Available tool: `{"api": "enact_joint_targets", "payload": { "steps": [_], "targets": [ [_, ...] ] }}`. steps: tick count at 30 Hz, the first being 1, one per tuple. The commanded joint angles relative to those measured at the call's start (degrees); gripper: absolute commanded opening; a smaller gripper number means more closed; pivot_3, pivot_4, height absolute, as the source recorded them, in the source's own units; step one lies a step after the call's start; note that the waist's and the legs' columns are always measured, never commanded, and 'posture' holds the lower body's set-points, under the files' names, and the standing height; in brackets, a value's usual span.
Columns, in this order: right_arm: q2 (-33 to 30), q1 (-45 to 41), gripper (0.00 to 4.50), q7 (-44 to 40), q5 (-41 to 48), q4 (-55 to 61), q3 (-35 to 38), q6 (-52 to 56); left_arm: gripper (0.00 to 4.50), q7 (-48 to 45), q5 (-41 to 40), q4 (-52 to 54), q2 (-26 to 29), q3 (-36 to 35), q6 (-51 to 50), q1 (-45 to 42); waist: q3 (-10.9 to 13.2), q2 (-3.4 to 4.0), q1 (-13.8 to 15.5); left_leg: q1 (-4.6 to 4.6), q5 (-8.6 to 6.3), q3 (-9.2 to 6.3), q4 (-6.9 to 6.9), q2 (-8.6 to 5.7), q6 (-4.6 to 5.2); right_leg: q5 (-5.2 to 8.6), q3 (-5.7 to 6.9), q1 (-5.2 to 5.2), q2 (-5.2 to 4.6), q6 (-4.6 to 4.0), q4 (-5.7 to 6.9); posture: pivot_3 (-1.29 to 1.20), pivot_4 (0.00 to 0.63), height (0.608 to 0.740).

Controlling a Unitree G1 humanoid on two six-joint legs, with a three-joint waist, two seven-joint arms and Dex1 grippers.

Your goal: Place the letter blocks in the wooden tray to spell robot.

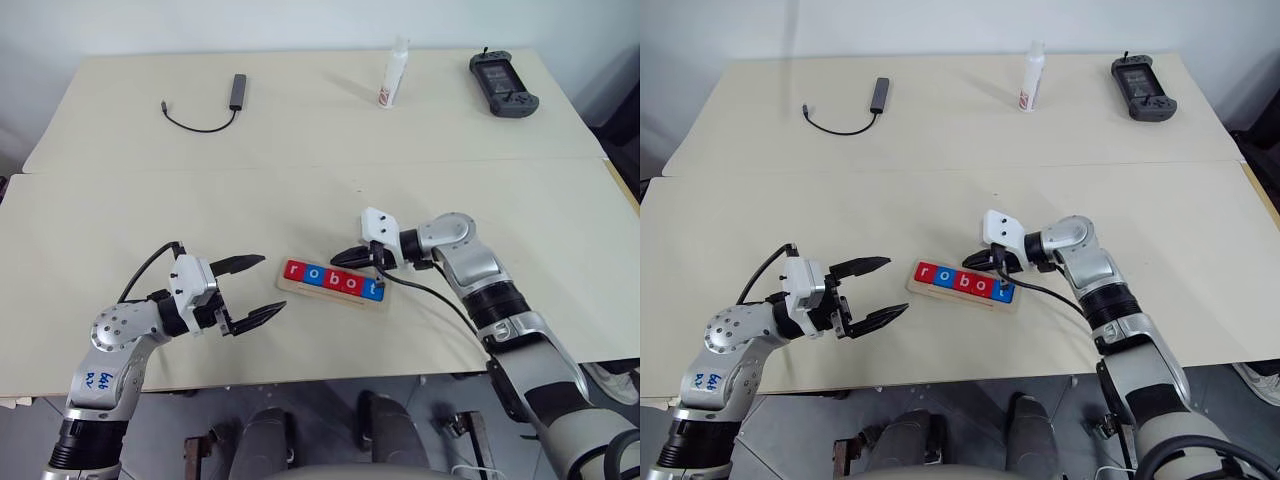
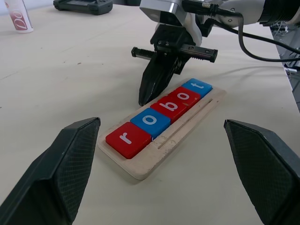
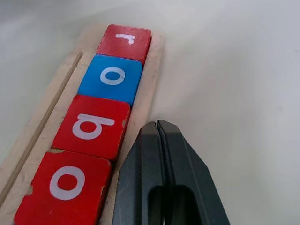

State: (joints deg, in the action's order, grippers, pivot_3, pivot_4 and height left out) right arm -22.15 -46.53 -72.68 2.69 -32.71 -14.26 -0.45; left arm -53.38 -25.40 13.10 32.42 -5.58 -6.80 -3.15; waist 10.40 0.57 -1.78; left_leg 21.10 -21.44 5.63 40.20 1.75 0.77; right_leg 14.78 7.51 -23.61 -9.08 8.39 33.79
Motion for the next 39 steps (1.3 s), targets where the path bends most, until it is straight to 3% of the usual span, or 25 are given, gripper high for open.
{"api": "enact_joint_targets", "payload": {
  "steps": [1,11,19,25,39],
  "targets": [
    [-2.9,1.1,0.03,-0.5,4.8,6.1,5.3,-1.9,4.5,-0.8,-0.2,1.0,0.5,-0.1,0.9,-0.2,0.0,0.0,0.1,0.01,0.0,0.0,0.0,0.0,0.0,0.0,0.0,0.0,0.0,0.0,0.0,0.0,0.15,0.74],
    [-16.6,20.4,0.03,-5.2,16.0,36.8,7.9,18.1,4.5,-3.8,-0.8,-1.7,0.7,0.5,0.8,-2.6,0.0,0.0,0.4,0.0,0.0,0.01,-0.01,0.0,0.0,0.0,0.0,0.0,0.0,0.0,0.0,0.0,0.15,0.74],
    [-18.6,30.8,0.03,1.3,17.9,49.5,7.1,27.3,4.5,-6.7,-1.2,-2.6,1.0,1.2,0.0,-4.7,0.0,-0.01,0.4,-0.02,0.0,0.01,0.03,0.0,0.0,0.0,-0.04,0.01,-0.01,0.0,0.04,0.0,0.15,0.74],
    [-17.9,31.6,0.03,7.4,15.0,48.6,6.2,28.4,4.5,-7.2,-1.2,-2.7,1.0,1.2,-0.6,-5.3,0.0,-0.02,0.9,-0.01,-0.01,0.01,0.08,-0.02,0.01,0.0,-0.05,0.01,-0.03,0.0,0.04,0.0,0.15,0.74],
    [-20.0,28.1,0.03,7.3,14.3,42.1,6.6,25.1,4.5,-6.6,-0.8,-2.4,0.8,0.9,-0.6,-4.7,0.0,-0.02,1.7,-0.01,-0.01,0.0,0.08,-0.02,0.01,0.0,-0.01,0.01,-0.02,0.0,0.03,0.0,0.15,0.74]
  ]
}}
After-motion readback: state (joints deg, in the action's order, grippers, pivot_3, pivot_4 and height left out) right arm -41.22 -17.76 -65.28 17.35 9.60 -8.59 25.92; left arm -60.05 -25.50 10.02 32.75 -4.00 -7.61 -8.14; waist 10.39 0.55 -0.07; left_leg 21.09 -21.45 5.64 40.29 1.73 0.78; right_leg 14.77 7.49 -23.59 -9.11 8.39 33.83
